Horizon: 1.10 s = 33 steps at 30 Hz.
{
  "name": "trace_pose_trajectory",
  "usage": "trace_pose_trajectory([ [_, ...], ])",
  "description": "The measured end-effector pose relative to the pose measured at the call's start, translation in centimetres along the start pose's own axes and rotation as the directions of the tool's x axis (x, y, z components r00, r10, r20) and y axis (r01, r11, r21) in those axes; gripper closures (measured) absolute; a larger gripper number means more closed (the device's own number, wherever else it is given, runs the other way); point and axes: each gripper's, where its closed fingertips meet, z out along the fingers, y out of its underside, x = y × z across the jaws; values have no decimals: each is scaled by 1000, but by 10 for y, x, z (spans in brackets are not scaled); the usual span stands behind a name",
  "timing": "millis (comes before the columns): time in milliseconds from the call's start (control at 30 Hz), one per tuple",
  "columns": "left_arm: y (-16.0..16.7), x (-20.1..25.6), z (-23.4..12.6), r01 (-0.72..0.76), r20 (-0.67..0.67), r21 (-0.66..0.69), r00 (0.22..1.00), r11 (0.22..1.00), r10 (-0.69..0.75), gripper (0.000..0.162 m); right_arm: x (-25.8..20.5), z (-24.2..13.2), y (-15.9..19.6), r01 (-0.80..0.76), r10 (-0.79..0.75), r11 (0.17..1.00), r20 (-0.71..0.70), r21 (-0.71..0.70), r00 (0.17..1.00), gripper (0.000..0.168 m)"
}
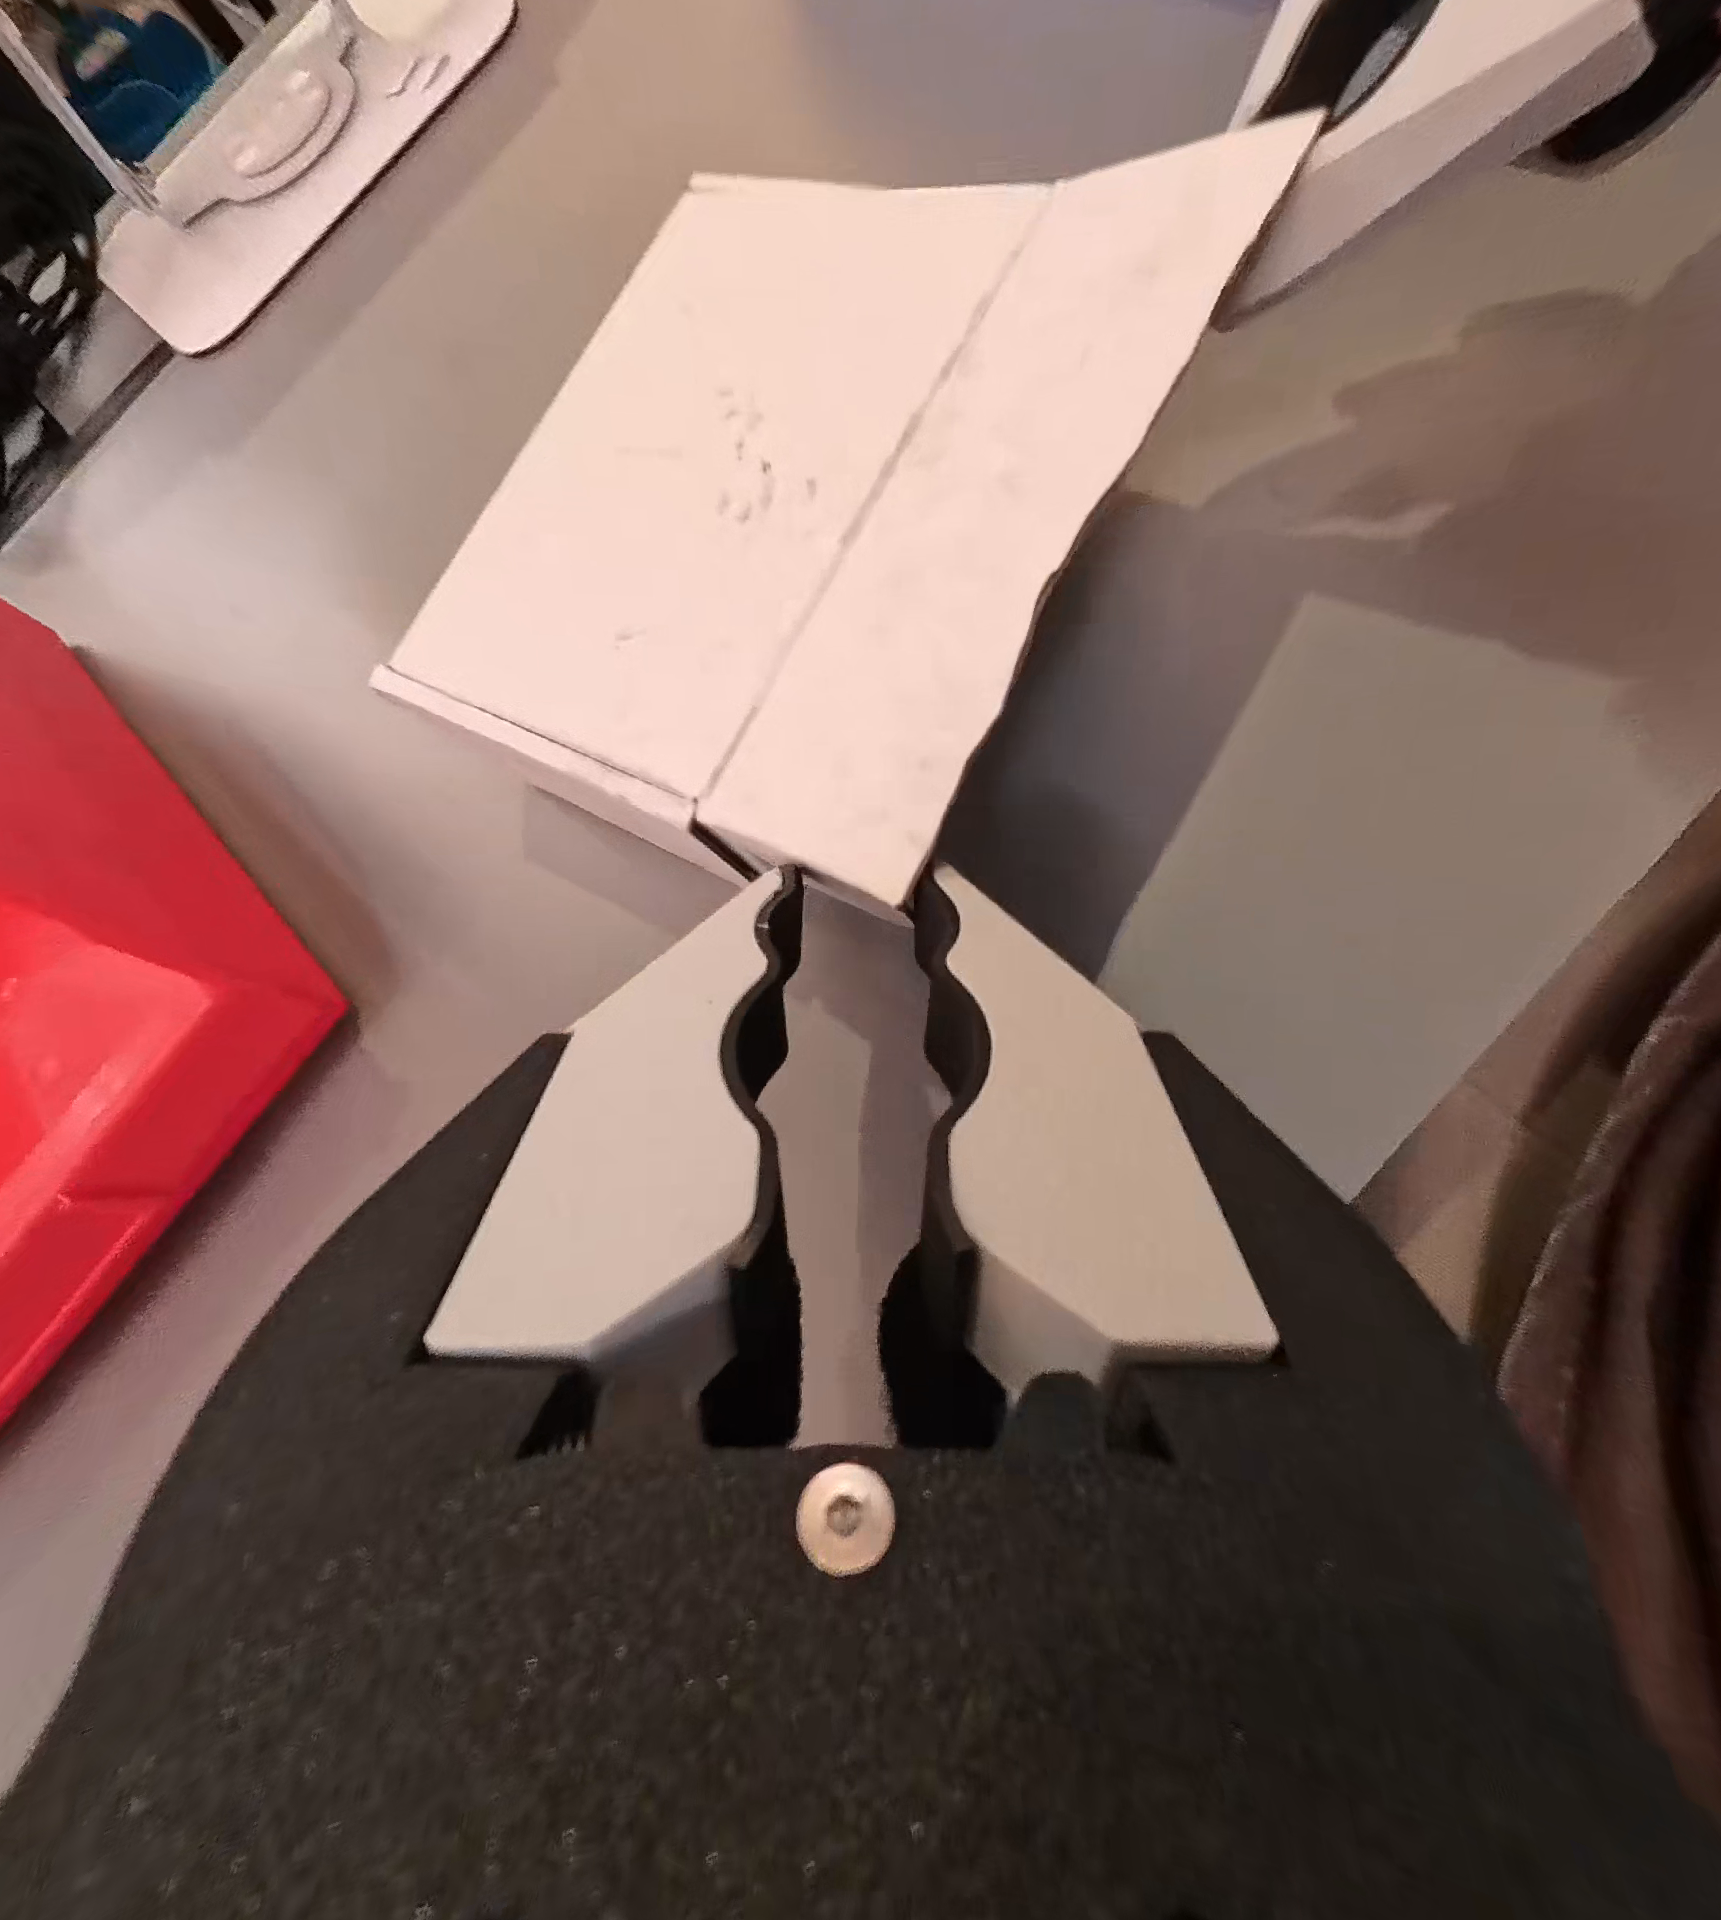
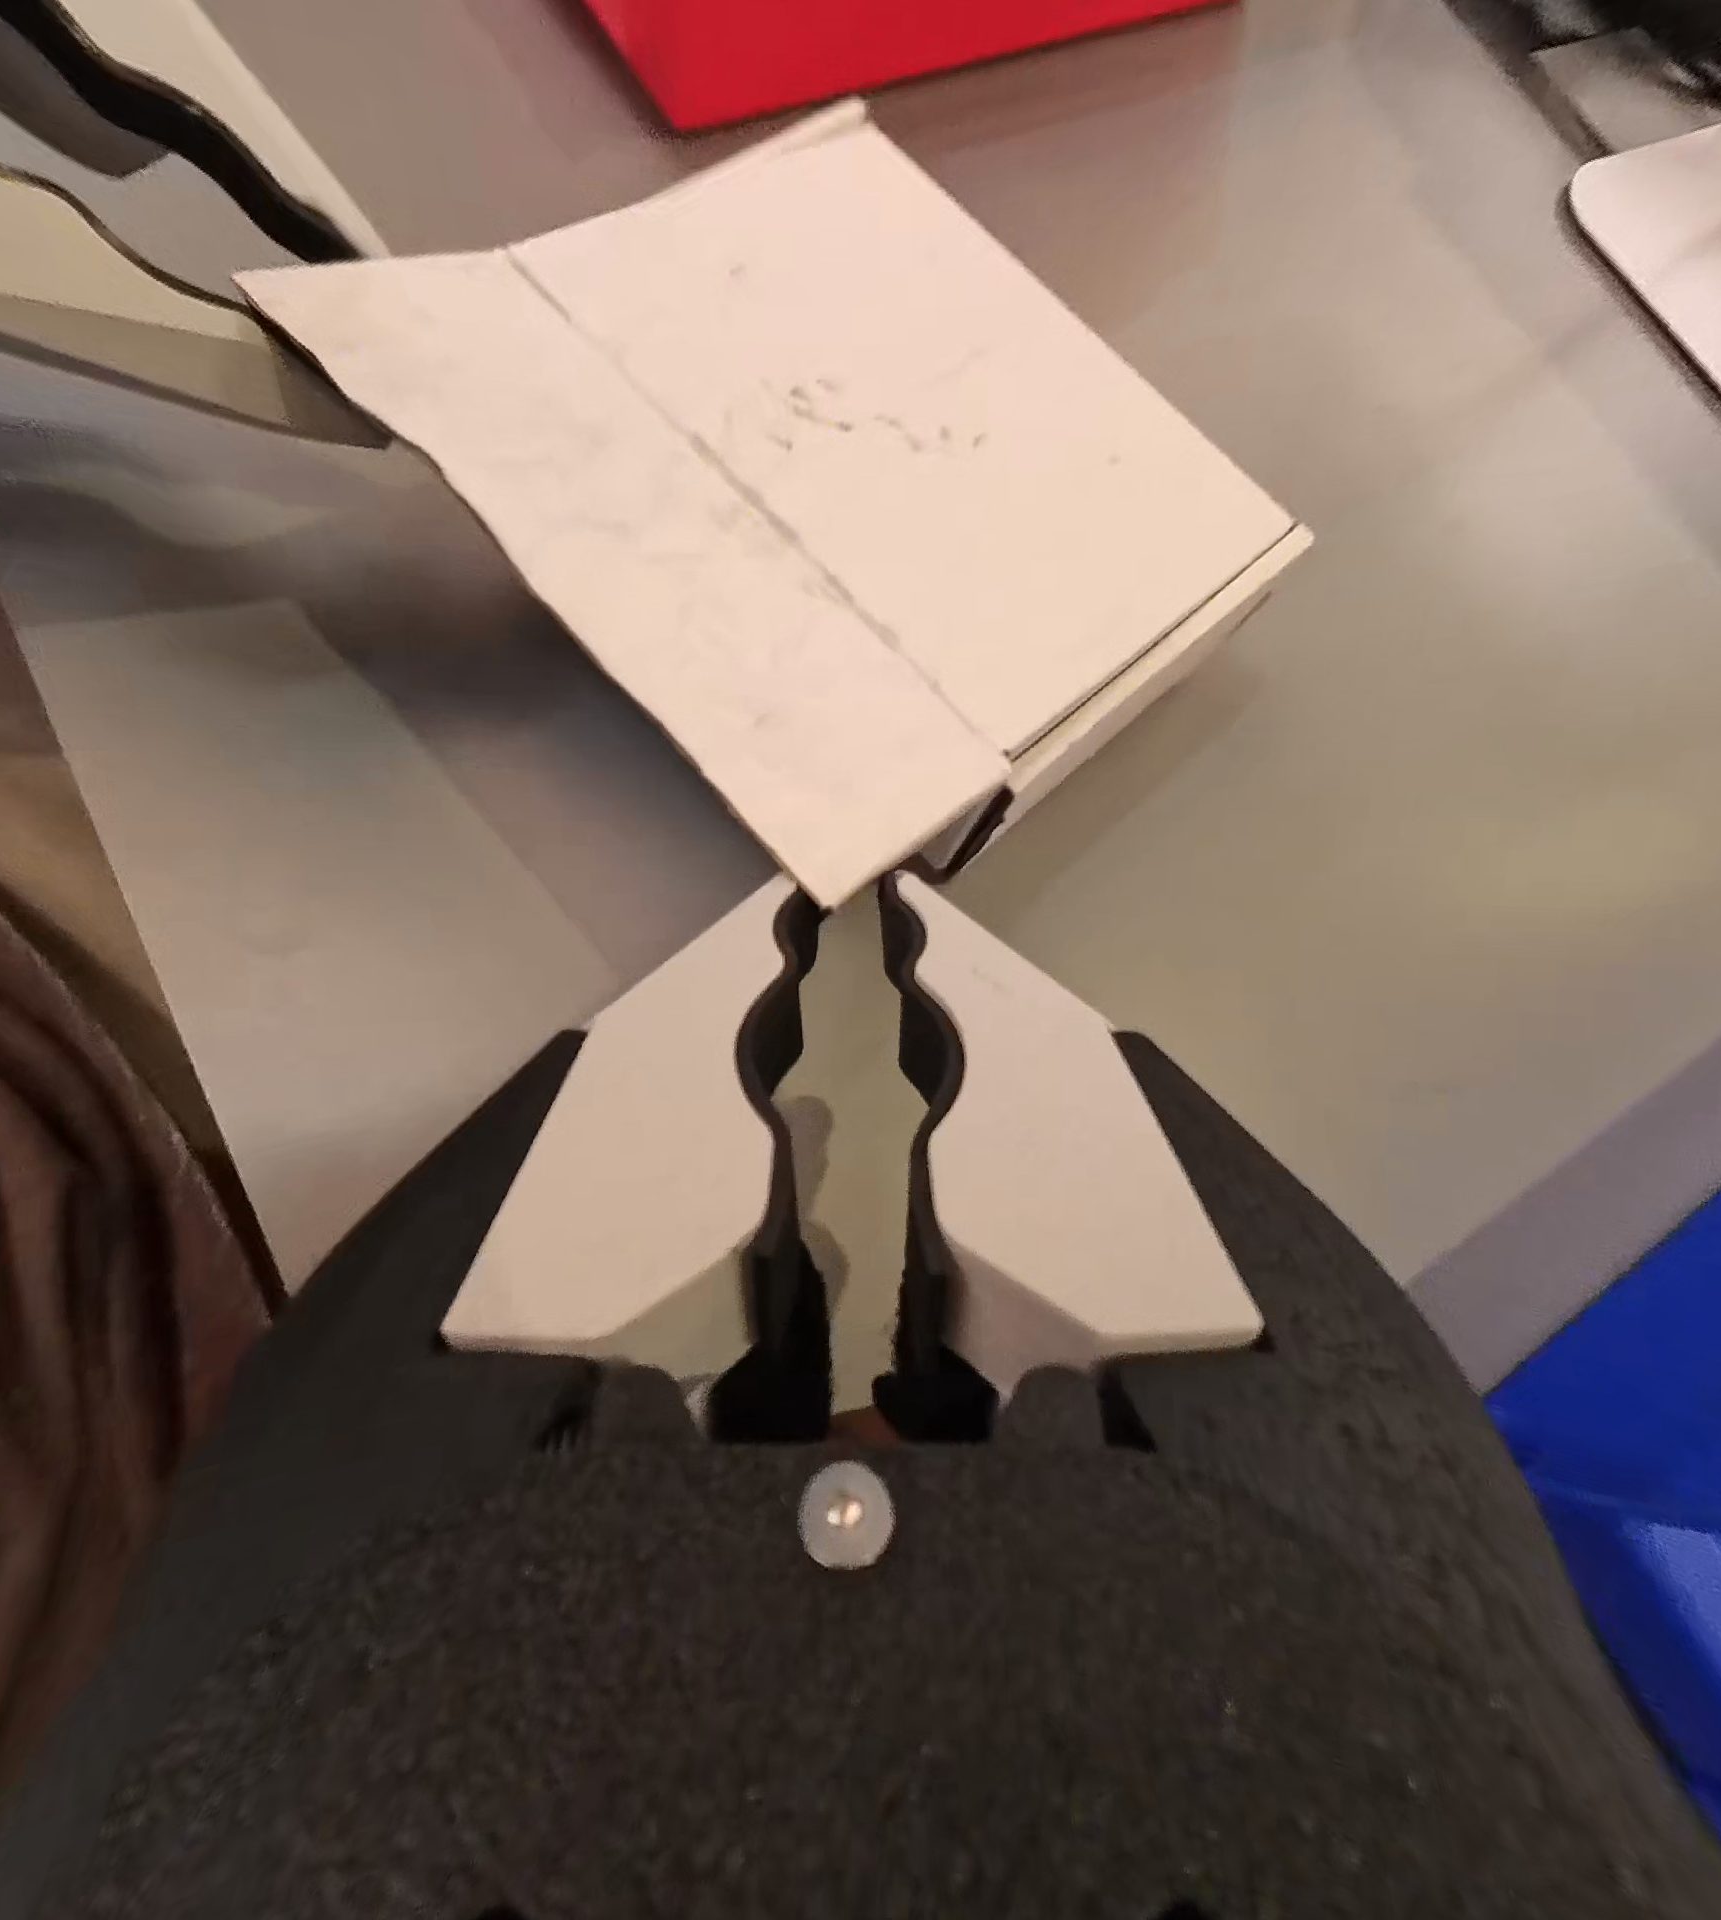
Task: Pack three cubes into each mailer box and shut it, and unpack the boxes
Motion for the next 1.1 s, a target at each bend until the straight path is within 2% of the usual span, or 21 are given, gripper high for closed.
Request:
trace_pose_trajectory([
  [200, 18, 0, 14, -79, 4, -68, 997, 995, 80, 144, 0, 21, 15, -60, 61, 998, 33, -34, 998, 158],
  [267, 26, 1, 13, -74, -24, -82, 997, 994, 72, 129, 2, 19, 15, -65, 66, 998, 40, -27, 997, 153],
  [333, 34, -4, 11, -73, -35, -95, 997, 993, 70, 121, 0, 12, 18, -73, 74, 997, 95, -17, 993, 136],
  [433, 46, -15, 9, -50, -44, -128, 998, 991, 45, 119, 1, 2, 18, -126, 121, 992, 179, 19, 976, 113],
  [567, 43, -11, 1, 10, -139, -84, 990, 996, -22, 117, 2, -2, 3, -238, 201, 966, 284, 102, 938, 99],
  [700, 22, 10, -2, 112, -272, -29, 955, 993, -116, 116, -2, 14, 4, -223, 196, 973, 296, 57, 935, 96],
  [833, 19, 19, 5, 76, -275, -39, 958, 996, -84, 111, -12, 21, -3, -218, 192, 974, 309, 53, 932, 95],
  [933, 18, 17, 8, 67, -265, -33, 962, 997, -73, 113, -10, 23, -2, -209, 186, 976, 279, 56, 942, 96],
  [1100, 16, 11, 7, 120, -279, -34, 952, 992, -125, 113, -10, 22, -10, -332, 297, 942, 341, 48, 892, 97],
])
